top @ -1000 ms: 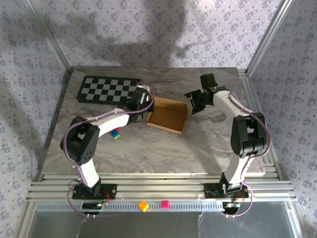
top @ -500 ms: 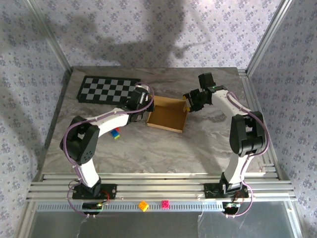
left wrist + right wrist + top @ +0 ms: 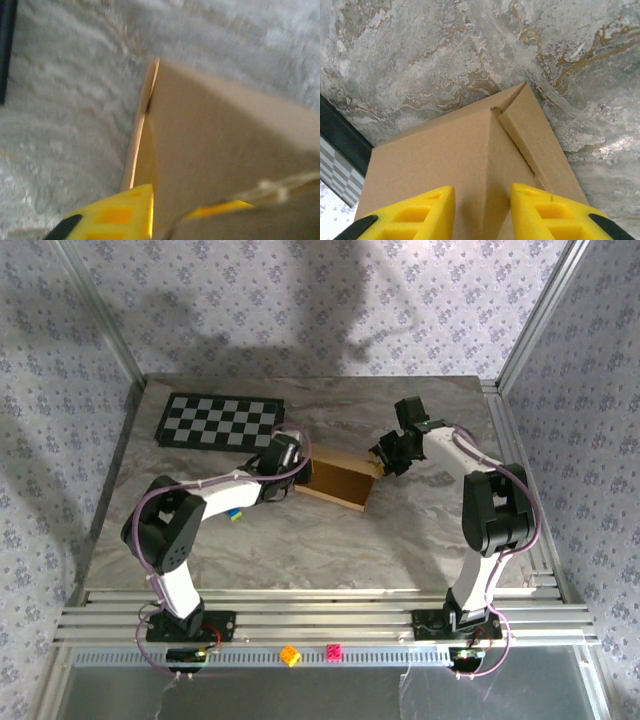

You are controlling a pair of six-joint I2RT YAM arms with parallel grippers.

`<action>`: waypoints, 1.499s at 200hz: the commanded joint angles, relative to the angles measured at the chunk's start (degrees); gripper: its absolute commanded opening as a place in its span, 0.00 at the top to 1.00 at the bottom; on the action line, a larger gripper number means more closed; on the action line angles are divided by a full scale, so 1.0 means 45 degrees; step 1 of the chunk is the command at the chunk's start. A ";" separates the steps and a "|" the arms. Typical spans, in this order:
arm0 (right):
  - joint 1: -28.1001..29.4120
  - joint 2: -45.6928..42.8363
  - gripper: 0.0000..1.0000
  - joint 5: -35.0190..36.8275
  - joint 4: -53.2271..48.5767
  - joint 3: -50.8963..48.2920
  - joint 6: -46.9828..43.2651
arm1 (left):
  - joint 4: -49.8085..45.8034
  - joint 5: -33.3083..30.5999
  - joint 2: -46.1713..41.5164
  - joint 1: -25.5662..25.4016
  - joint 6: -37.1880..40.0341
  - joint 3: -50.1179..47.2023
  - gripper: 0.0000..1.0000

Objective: Fold the paper box

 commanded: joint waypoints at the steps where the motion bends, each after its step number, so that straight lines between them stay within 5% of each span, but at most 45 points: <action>1: 0.0146 -0.0128 0.67 0.0516 -0.0135 -0.0090 -0.0812 | -0.0295 0.0329 -0.0560 -0.0103 -0.0468 -0.0162 0.70; 95: 0.0269 0.0095 0.72 0.1223 -0.0596 0.0083 -0.2067 | -0.2136 0.1517 -0.2476 -0.0147 -0.1497 -0.1080 0.40; 151: 0.0390 0.0386 0.75 0.1210 -0.0576 0.0220 -0.2361 | -0.4673 0.2273 -0.6028 -0.0224 -0.3988 -0.2096 0.51; 185: 0.0463 0.0486 0.75 0.1283 -0.0592 0.0373 -0.2679 | -0.8573 0.1498 -0.7658 0.0361 -0.5057 0.0376 0.50; 215: 0.0516 0.0601 0.75 0.1435 -0.0869 0.0593 -0.2931 | -1.0877 0.4203 -0.4999 0.2595 -0.4703 0.3288 0.51; 241: 0.0591 0.0759 0.76 0.1483 -0.1150 0.0856 -0.3227 | -1.2017 0.5737 -0.1462 0.2714 -0.2995 0.6178 0.49; 300: 0.0583 0.0803 0.72 0.1753 -0.1983 0.1519 -0.3970 | -1.2259 0.5143 0.2078 0.2684 -0.1583 0.7655 0.49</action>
